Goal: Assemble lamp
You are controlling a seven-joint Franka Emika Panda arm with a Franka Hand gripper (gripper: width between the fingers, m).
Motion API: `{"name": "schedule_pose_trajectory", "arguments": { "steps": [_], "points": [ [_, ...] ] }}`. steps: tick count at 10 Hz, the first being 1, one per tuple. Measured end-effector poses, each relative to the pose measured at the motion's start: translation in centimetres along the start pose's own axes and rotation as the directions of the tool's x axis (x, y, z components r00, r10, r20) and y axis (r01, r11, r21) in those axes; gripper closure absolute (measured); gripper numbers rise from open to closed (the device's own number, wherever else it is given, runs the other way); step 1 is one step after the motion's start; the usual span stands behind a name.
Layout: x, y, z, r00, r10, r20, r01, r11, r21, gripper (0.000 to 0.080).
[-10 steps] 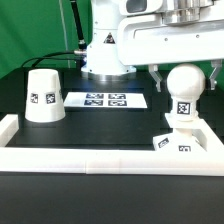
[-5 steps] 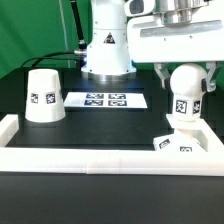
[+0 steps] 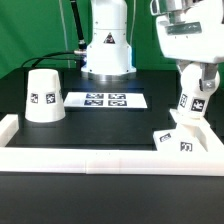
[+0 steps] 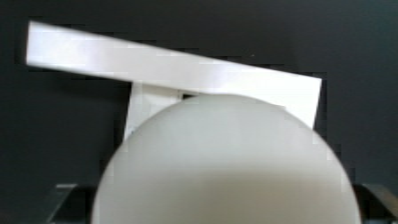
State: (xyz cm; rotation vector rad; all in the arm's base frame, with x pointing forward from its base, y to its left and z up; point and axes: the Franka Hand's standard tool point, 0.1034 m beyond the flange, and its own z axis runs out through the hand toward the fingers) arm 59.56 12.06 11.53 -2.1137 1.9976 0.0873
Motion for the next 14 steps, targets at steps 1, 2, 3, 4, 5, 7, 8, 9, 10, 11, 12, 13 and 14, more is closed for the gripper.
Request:
{"name": "schedule_pose_trajectory", "arguments": {
  "steps": [1,2,3,4,5,7,8,9,10,11,12,13,14],
  "points": [
    [-0.03,-0.08,0.05,0.997,0.077,0.018,-0.077,0.997,0.003,0.0220],
    [0.01,-0.14,0.05,0.995,0.098,0.023,-0.098,0.995,0.004,0.0220],
    [-0.02,-0.28,0.01,0.982,0.183,0.038,-0.183,0.983,0.008,0.0220],
    [-0.07,-0.34,-0.01,0.977,0.209,0.043,-0.209,0.978,0.010,0.0220],
    [-0.13,-0.35,0.00,0.981,0.188,0.044,-0.189,0.982,0.012,0.0210],
    [0.08,-0.36,-0.05,0.998,0.047,0.040,-0.048,0.999,0.017,0.0124],
    [0.21,-0.35,-0.10,0.997,-0.065,0.037,0.065,0.998,0.016,0.0124],
    [0.39,-0.32,-0.11,0.976,-0.213,0.036,0.213,0.977,0.018,0.0104],
    [0.63,-0.30,-0.11,0.949,-0.313,0.036,0.312,0.950,0.021,0.0101],
    [0.63,-0.30,-0.11,0.929,-0.369,0.034,0.369,0.929,0.023,0.0101],
    [0.63,-0.30,-0.11,0.896,-0.444,0.032,0.443,0.896,0.025,0.0100],
    [0.63,-0.30,-0.11,0.865,-0.501,0.030,0.501,0.865,0.027,0.0100],
    [0.64,-0.30,-0.11,0.835,-0.550,0.029,0.549,0.835,0.029,0.0100]
  ]
}}
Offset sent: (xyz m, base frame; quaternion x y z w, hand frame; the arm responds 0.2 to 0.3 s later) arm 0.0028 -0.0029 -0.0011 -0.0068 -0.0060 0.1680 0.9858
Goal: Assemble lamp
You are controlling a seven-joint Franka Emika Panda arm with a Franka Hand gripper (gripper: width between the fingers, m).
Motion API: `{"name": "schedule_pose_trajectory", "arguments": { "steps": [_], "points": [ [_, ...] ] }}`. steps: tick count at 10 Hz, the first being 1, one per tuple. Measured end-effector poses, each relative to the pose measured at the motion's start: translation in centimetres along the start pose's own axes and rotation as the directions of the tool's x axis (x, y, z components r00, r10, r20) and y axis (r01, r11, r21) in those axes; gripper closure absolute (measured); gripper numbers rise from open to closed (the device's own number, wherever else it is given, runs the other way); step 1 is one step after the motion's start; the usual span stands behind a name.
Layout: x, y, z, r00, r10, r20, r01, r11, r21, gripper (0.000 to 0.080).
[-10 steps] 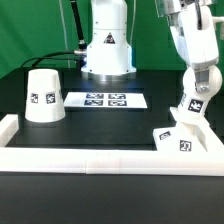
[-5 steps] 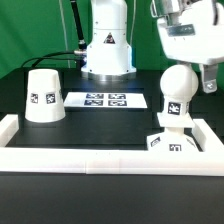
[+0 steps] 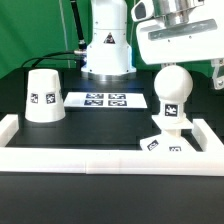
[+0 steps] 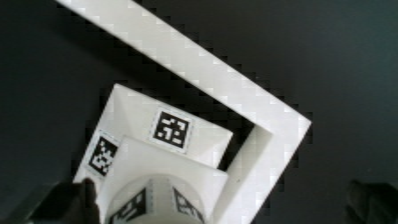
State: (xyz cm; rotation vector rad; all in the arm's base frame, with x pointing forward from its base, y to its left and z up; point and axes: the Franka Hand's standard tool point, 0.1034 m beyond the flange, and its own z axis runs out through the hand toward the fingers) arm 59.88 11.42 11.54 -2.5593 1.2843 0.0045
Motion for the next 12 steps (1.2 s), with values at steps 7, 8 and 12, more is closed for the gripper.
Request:
{"name": "schedule_pose_trajectory", "arguments": {
  "steps": [7,8,12],
  "points": [
    [0.8,0.9,-0.1,0.780,-0.626,-0.004,0.624,0.777,-0.086,0.0100],
    [1.1,1.0,-0.2,0.716,-0.698,0.005,0.696,0.713,-0.087,0.0100],
    [2.0,-0.2,-0.6,0.385,-0.922,0.047,0.917,0.377,-0.126,0.0100]
  ]
}}
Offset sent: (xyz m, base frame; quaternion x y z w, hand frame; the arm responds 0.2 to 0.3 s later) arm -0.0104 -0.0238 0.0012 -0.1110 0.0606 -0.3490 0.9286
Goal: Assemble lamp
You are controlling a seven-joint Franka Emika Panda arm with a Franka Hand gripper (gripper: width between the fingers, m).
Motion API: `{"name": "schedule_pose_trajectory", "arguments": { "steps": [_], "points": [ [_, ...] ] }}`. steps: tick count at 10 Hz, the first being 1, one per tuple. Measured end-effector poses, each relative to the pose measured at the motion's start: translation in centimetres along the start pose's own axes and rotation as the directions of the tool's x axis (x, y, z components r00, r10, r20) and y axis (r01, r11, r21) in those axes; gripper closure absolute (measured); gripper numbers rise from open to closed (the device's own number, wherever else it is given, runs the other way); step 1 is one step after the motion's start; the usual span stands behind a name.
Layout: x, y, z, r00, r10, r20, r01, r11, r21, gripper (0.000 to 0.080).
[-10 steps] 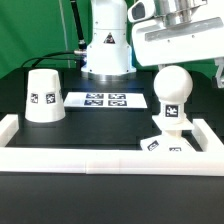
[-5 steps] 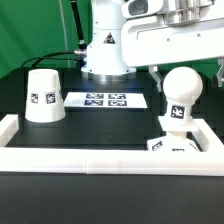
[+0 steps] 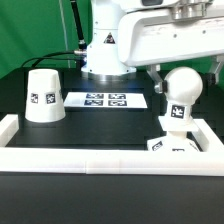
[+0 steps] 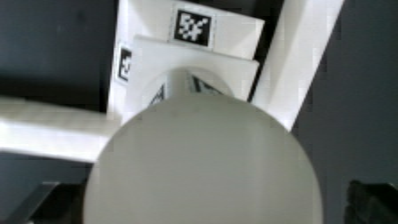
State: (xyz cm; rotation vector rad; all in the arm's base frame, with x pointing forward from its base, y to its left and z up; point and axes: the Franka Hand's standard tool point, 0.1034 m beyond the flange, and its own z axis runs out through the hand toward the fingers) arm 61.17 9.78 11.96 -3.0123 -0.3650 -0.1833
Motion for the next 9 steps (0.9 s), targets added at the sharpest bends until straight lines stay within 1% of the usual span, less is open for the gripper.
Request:
{"name": "schedule_pose_trajectory", "arguments": {
  "steps": [1,3,4,5,6,8,9],
  "points": [
    [0.1,-0.4,0.0,1.000,-0.030,-0.002,0.030,1.000,-0.003,0.0100],
    [0.0,-0.1,0.0,0.982,-0.187,0.002,0.187,0.982,-0.008,0.0100],
    [0.2,0.1,0.0,0.955,-0.298,-0.011,0.297,0.954,-0.027,0.0100],
    [0.3,0.4,0.2,0.906,-0.422,-0.034,0.419,0.905,-0.073,0.0100],
    [0.1,0.6,0.4,0.873,-0.486,-0.035,0.482,0.872,-0.086,0.0100],
    [0.3,0.5,0.5,0.790,-0.613,-0.021,0.607,0.787,-0.113,0.0100],
    [0.3,0.3,0.5,0.802,-0.596,-0.025,0.591,0.799,-0.113,0.0100]
  ]
}}
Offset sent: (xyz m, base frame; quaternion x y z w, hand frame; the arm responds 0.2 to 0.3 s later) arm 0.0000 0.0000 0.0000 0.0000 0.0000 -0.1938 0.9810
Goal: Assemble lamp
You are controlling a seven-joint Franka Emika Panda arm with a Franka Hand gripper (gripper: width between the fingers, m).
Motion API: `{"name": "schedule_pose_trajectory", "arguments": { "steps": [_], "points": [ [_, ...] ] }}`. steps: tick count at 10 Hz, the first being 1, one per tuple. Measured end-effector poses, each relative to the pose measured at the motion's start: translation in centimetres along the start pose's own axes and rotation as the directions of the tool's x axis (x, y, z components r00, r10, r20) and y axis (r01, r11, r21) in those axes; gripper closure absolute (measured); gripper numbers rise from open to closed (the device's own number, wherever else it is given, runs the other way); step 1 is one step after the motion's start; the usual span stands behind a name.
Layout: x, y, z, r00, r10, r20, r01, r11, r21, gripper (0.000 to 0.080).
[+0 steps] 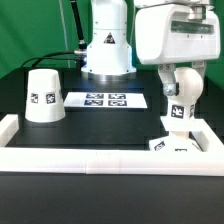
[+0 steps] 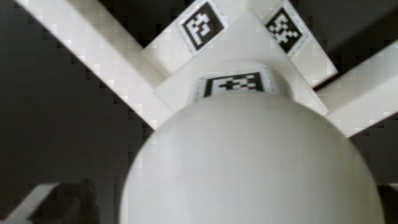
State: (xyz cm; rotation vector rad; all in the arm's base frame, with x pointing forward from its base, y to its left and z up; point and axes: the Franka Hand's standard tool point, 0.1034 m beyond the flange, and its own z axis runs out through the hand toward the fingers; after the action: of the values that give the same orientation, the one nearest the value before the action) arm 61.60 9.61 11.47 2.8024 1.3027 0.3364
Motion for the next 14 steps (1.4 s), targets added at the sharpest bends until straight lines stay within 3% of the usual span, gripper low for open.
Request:
{"name": "schedule_pose_trajectory", "arguments": {
  "steps": [1,2,6,8,11,14],
  "points": [
    [-0.07,0.08,0.00,1.000,0.002,0.000,-0.002,1.000,0.000,0.0191],
    [-0.09,0.09,0.01,1.000,0.002,0.000,-0.002,1.000,0.000,0.0223],
    [-0.11,0.12,0.00,0.999,0.039,0.000,-0.039,0.999,-0.001,0.0223],
    [0.08,0.13,-0.06,0.979,0.202,-0.008,-0.202,0.979,-0.003,0.0223],
    [0.75,0.18,-0.21,0.865,0.499,-0.056,-0.501,0.866,-0.014,0.0223],
    [0.82,0.48,-0.26,0.669,0.740,-0.073,-0.742,0.671,-0.005,0.0223]
  ]
}}
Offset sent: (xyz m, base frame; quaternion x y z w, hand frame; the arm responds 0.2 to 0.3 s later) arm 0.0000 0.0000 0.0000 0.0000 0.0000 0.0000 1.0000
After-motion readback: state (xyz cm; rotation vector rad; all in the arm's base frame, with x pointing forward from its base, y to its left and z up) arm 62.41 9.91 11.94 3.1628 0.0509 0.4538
